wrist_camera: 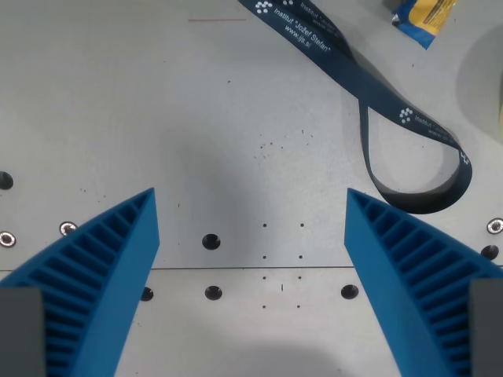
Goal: Move in base negative z
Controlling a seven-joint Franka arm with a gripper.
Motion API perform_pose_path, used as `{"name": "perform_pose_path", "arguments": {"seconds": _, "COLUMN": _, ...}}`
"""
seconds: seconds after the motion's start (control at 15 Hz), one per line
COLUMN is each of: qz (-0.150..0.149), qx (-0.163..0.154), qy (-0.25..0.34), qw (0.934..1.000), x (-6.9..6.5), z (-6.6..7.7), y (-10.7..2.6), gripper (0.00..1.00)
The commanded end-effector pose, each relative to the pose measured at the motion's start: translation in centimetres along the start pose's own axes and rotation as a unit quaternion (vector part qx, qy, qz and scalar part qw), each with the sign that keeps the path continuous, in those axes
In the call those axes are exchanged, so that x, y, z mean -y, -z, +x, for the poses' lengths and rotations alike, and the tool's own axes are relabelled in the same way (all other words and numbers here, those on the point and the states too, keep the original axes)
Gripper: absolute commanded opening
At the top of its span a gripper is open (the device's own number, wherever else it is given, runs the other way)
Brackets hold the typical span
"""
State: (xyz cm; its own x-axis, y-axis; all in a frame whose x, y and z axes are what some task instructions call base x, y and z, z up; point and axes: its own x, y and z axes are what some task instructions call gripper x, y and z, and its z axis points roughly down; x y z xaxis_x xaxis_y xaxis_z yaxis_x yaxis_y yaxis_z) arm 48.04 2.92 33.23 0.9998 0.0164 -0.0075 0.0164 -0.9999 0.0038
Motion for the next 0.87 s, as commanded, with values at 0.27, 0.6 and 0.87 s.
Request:
{"name": "perform_pose_path", "arguments": {"seconds": 0.27, "qz": 0.0, "qx": -0.002, "qy": 0.0, "qw": 1.0, "x": 0.0, "z": 0.0, "y": -1.8, "gripper": 1.0}}
{"name": "perform_pose_path", "arguments": {"seconds": 0.6, "qz": 0.0, "qx": -0.002, "qy": 0.0, "qw": 1.0, "x": 0.0, "z": 0.2, "y": -4.3, "gripper": 1.0}}
{"name": "perform_pose_path", "arguments": {"seconds": 0.87, "qz": 0.0, "qx": -0.002, "qy": 0.0, "qw": 1.0, "x": 0.0, "z": 0.4, "y": -6.3, "gripper": 1.0}}
